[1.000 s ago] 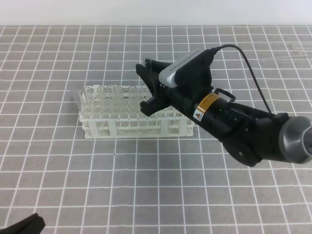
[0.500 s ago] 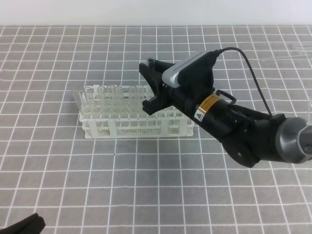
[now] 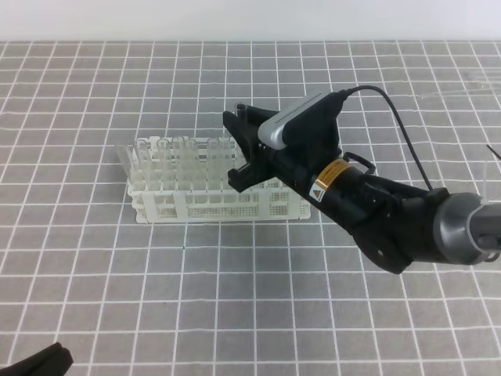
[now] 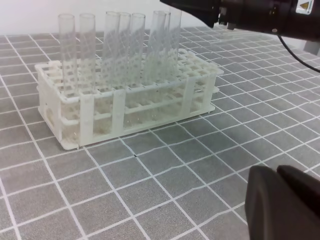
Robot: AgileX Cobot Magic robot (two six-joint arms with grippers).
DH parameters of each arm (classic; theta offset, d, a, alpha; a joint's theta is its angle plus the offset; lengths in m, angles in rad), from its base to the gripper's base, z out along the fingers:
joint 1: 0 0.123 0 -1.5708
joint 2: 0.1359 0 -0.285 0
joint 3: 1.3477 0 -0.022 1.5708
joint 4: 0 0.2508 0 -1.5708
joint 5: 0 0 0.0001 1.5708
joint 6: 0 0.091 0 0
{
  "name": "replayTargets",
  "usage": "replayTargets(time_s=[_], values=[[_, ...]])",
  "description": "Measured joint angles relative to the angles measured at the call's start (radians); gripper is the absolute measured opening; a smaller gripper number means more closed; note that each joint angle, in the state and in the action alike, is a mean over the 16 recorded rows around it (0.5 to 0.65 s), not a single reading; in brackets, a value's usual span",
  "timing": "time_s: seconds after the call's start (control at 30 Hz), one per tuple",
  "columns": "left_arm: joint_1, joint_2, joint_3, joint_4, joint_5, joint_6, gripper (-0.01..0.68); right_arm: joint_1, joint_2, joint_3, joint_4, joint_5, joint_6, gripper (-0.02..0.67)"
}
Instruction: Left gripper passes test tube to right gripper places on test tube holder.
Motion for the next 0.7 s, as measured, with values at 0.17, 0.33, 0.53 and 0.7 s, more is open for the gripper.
replayTargets(time_s=[0.17, 0.33, 0.53, 0.7], values=[[0.0, -0.001, -0.002, 0.0, 0.003, 0.0, -0.001, 0.0, -0.008, 0.005, -0.006, -0.004, 0.001, 0.252], [-0.001, -0.002, -0.003, 0.0, 0.003, 0.0, -0.001, 0.0, -0.041, 0.027, -0.016, -0.006, -0.003, 0.346], [0.0, -0.001, -0.002, 0.0, 0.004, 0.0, -0.001, 0.0, -0.154, 0.091, -0.029, 0.041, -0.015, 0.373], [0.0, 0.0, -0.002, 0.0, 0.003, 0.0, -0.001, 0.0, -0.328, 0.177, -0.035, 0.156, -0.021, 0.273]])
